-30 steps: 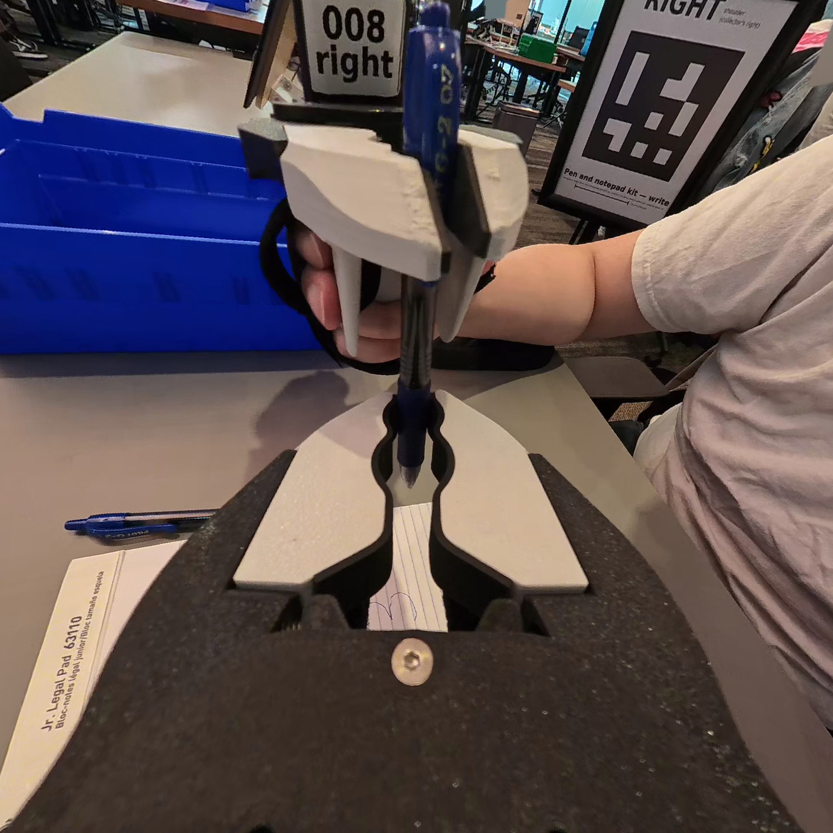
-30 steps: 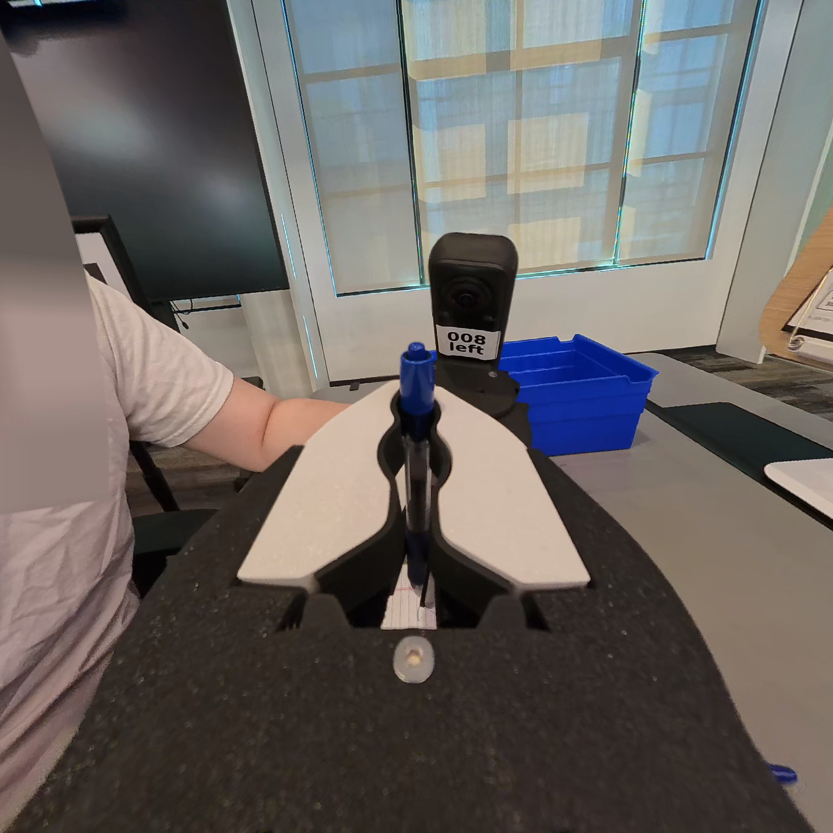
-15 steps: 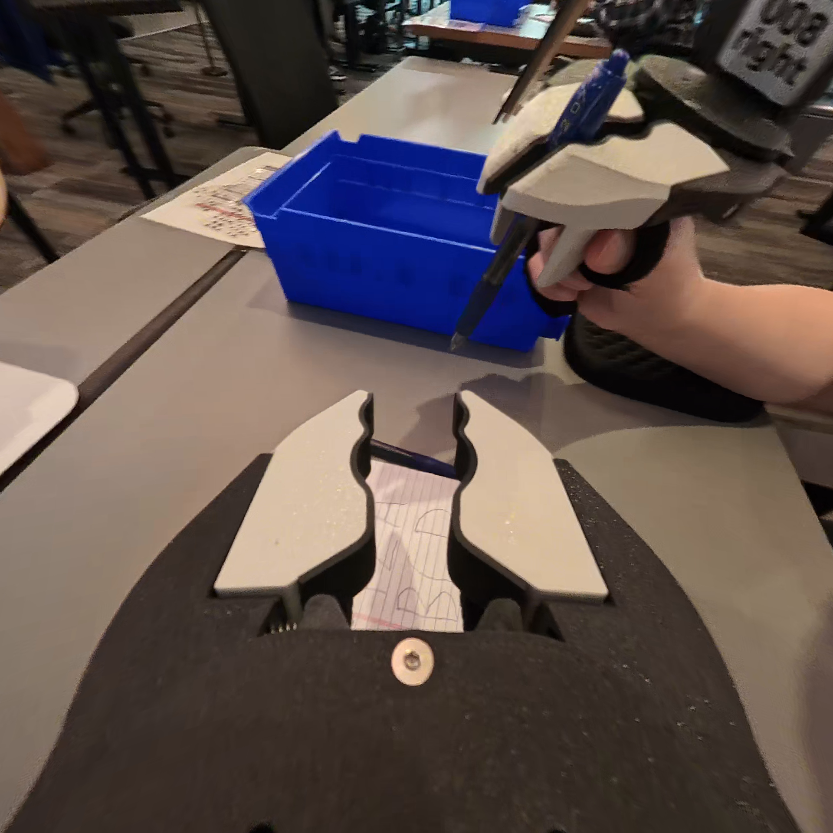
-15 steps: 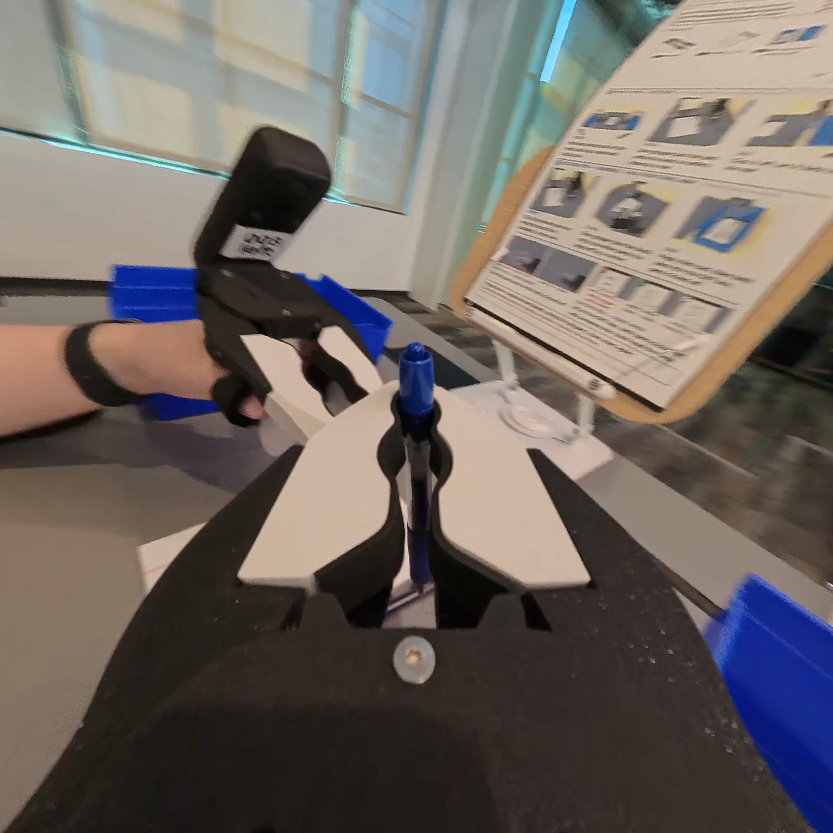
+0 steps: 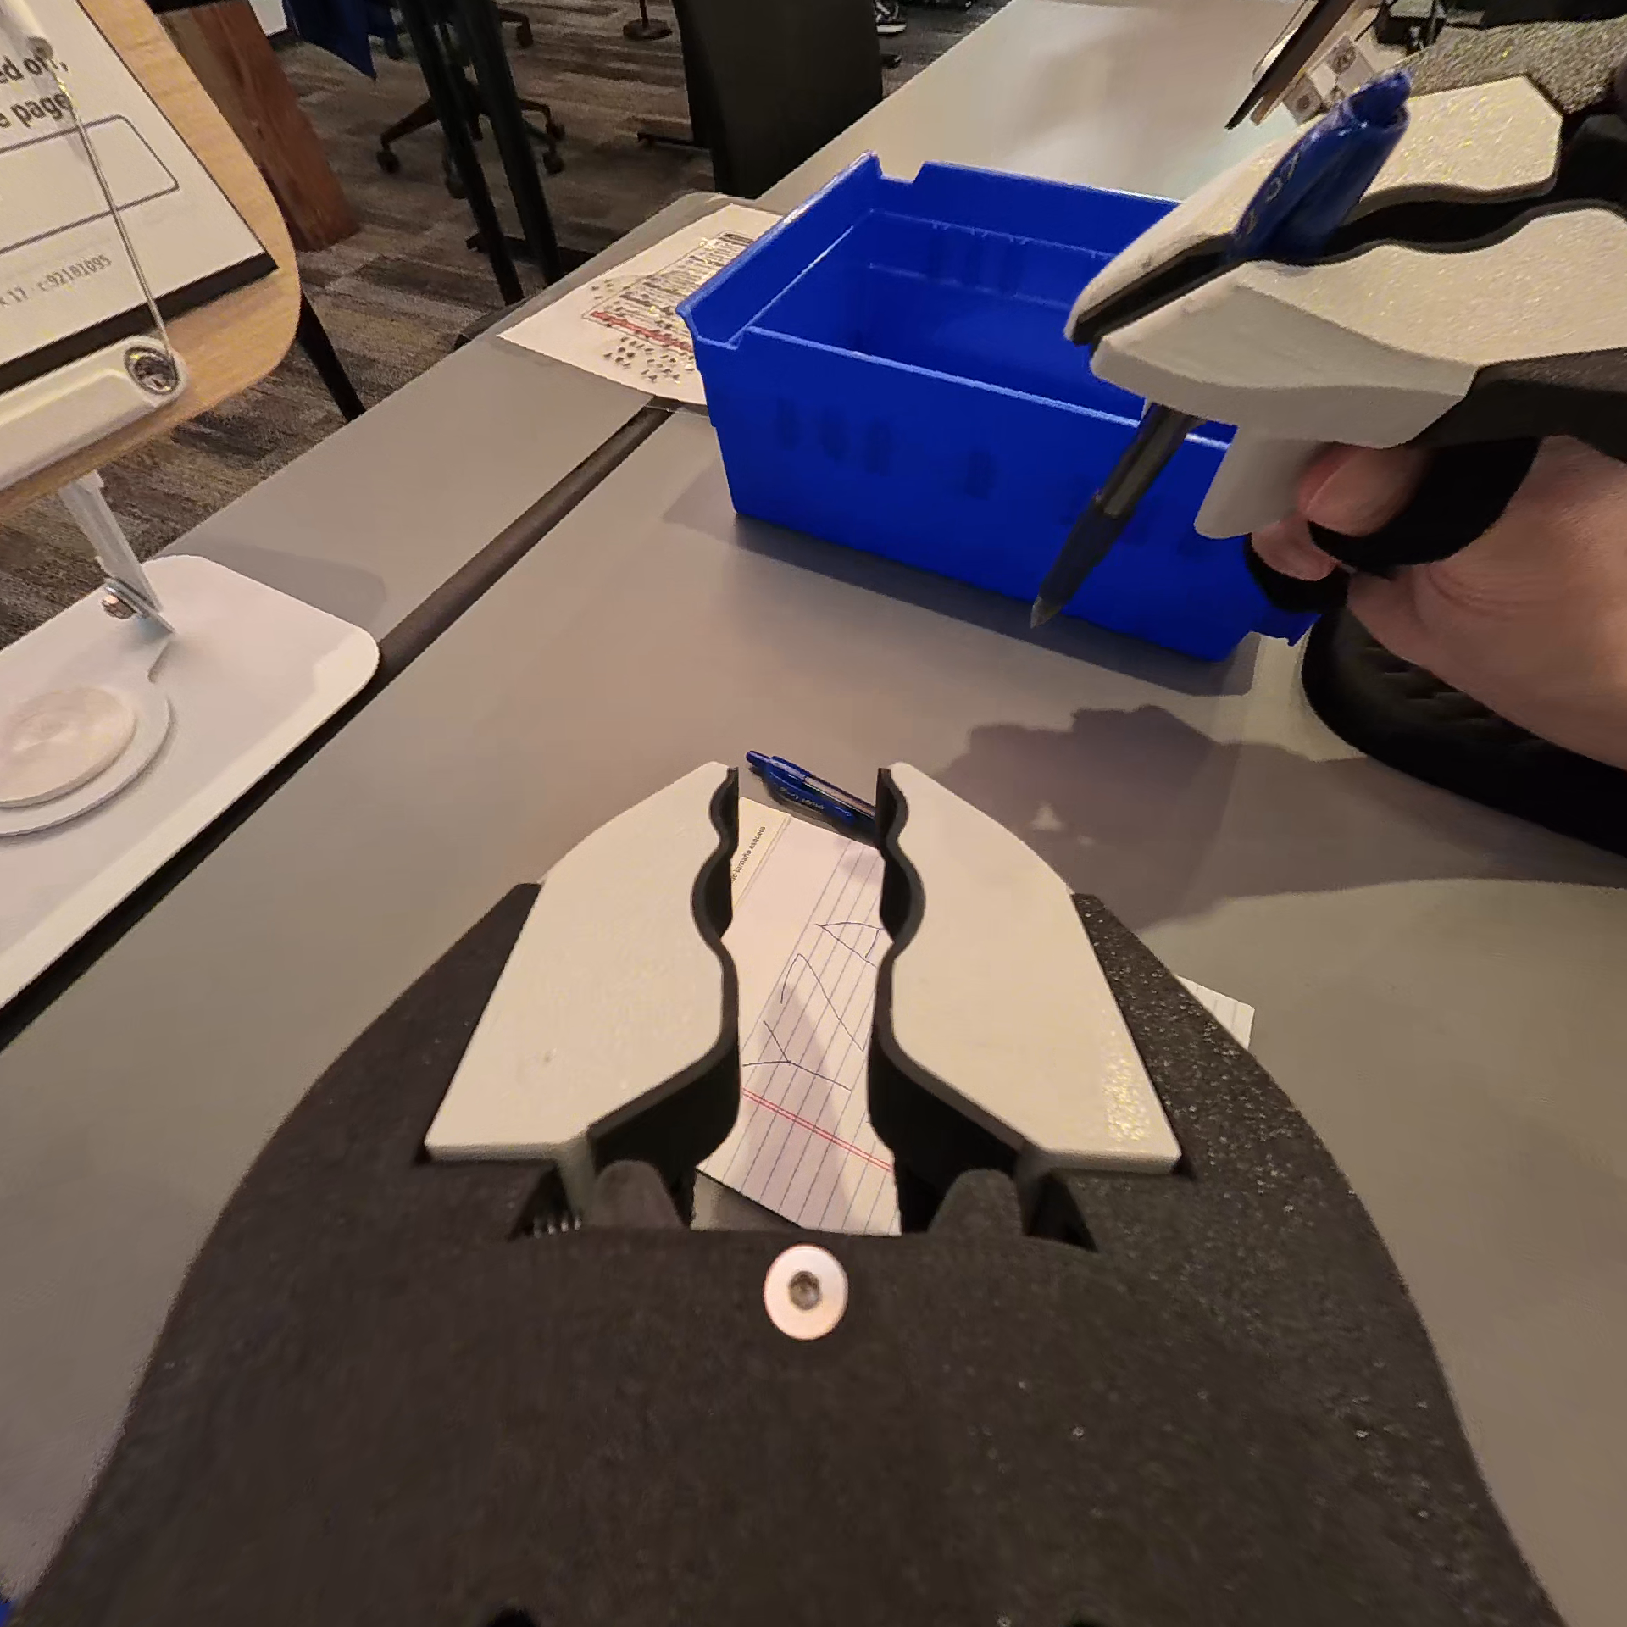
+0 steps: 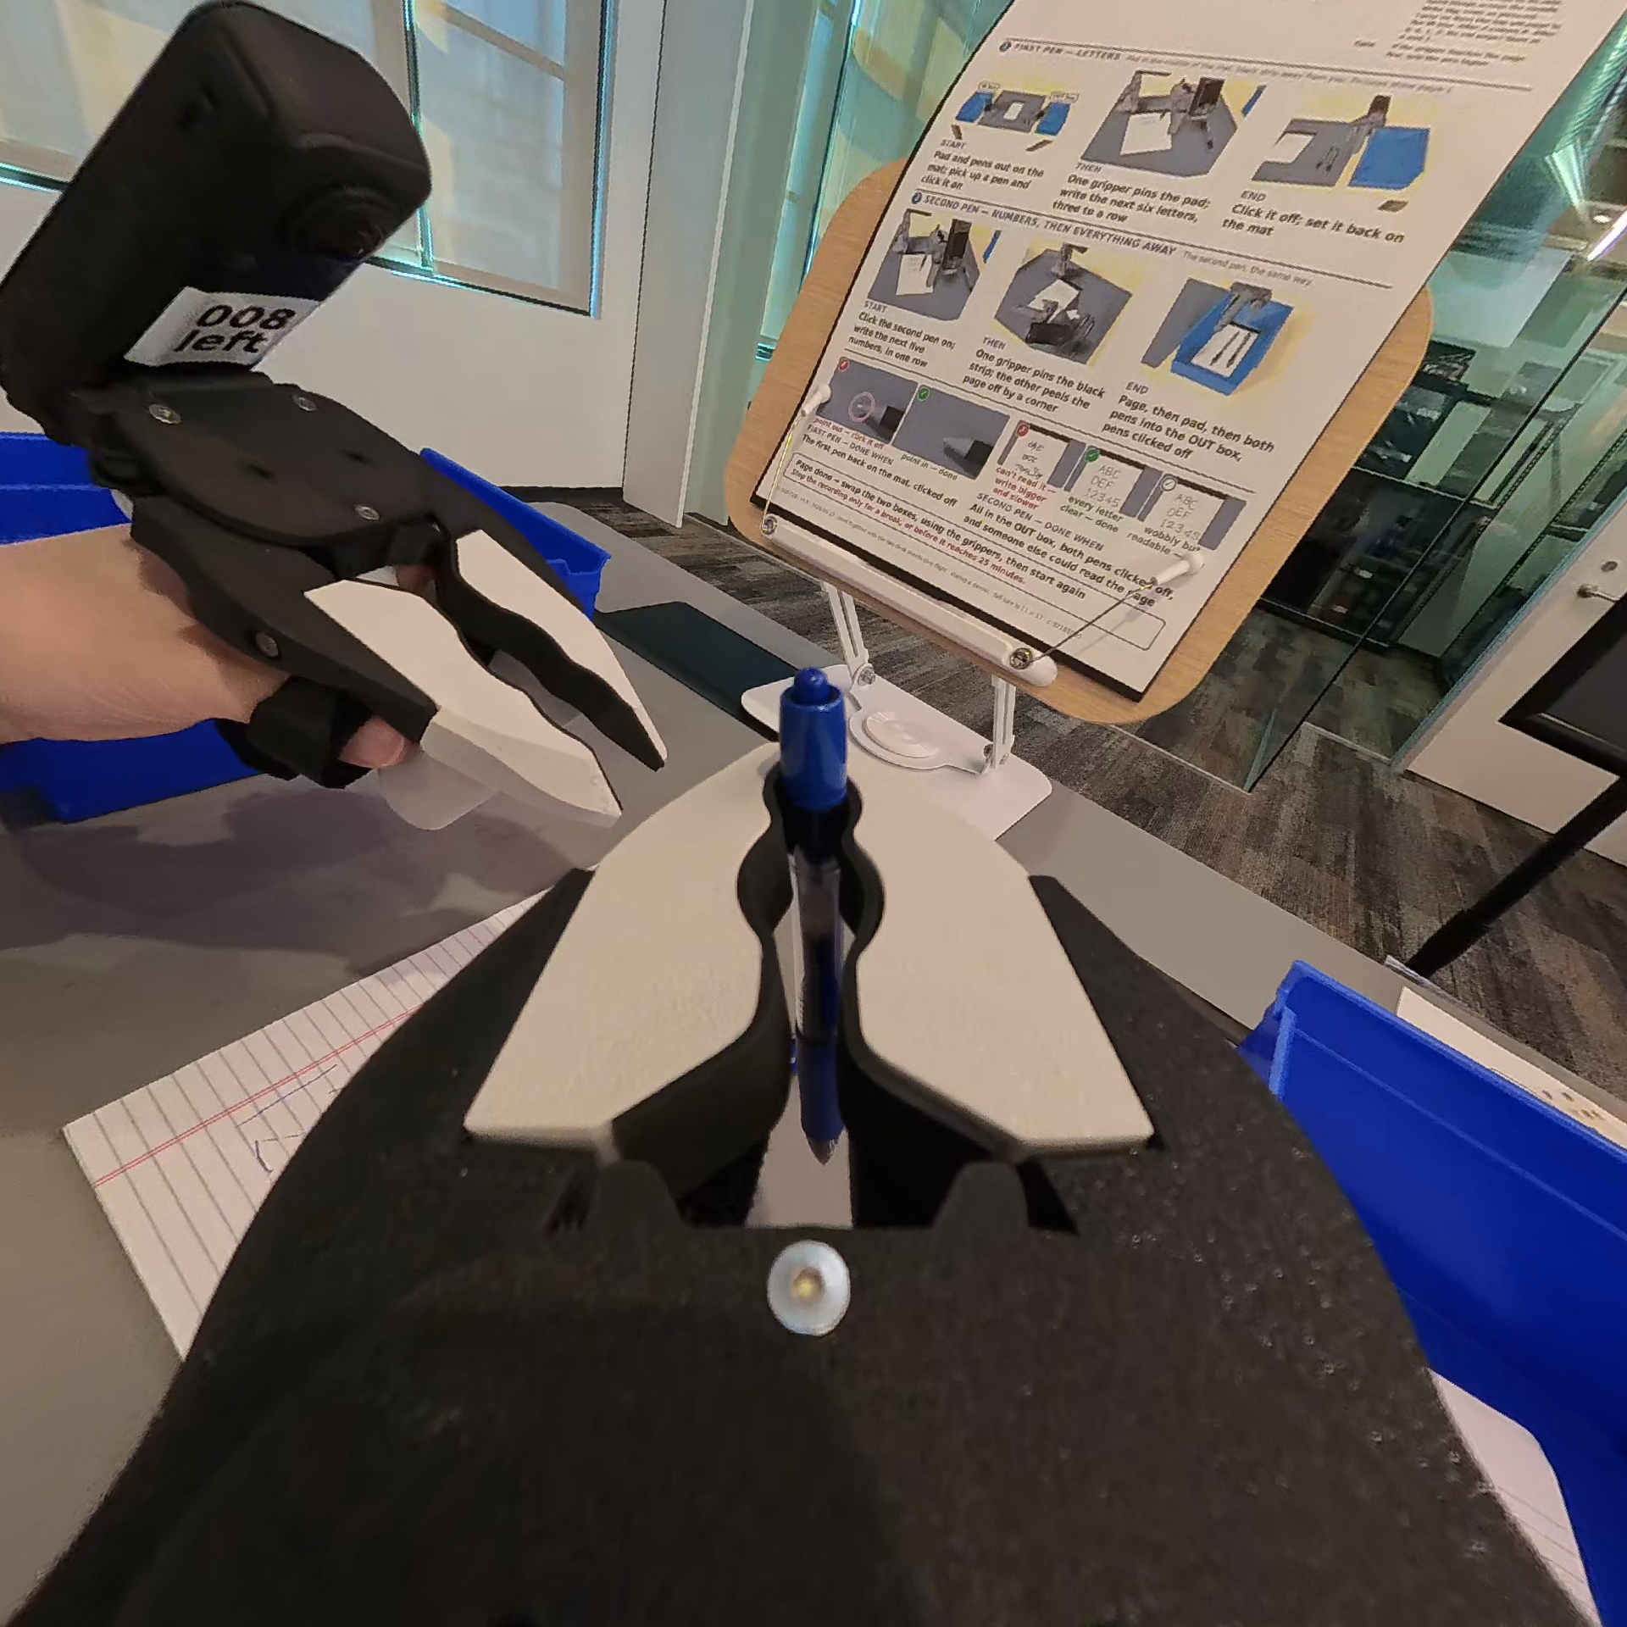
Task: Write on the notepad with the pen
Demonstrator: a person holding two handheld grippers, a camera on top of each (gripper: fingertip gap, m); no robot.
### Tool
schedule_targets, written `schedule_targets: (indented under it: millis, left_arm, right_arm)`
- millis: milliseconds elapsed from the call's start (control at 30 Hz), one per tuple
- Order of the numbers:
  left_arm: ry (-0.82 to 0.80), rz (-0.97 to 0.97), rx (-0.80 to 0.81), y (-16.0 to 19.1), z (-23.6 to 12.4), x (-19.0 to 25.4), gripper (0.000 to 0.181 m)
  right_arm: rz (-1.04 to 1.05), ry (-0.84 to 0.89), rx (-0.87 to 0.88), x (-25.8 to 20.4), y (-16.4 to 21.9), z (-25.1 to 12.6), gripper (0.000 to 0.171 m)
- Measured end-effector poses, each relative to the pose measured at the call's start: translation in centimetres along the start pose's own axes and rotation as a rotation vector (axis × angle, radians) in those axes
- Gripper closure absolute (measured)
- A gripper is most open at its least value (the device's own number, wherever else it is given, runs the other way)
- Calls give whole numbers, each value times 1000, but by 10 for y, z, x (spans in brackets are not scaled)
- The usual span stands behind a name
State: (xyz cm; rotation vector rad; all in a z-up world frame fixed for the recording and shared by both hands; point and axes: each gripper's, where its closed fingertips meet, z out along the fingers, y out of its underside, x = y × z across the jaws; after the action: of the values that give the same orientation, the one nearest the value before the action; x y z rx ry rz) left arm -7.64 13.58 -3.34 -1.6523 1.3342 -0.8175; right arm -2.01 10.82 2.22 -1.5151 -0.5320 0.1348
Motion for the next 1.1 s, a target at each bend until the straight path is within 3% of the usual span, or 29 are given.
schedule_targets:
  millis: [367,533,633,867,933,1100]
  left_arm:
    - [-137,0,-110,21,2,-25,154]
    - [-134,-5,-252,52,12,-28,181]
    - [-117,-10,-323,68,18,-26,181]
    - [-110,-57,-407,92,29,-24,181]
    - [-127,-43,-414,95,32,-25,181]
    - [-85,-78,-494,111,35,-18,181]
  right_arm:
    - [-62,-20,-34,-11,8,5,165]
    - [-87,-65,2,-19,2,3,165]
    - [-88,-192,66,-37,-10,-2,166]
    - [290,-640,238,-91,-16,-29,166]
    - [392,-680,231,-95,-7,-23,166]
    - [399,-659,133,-95,24,0,166]
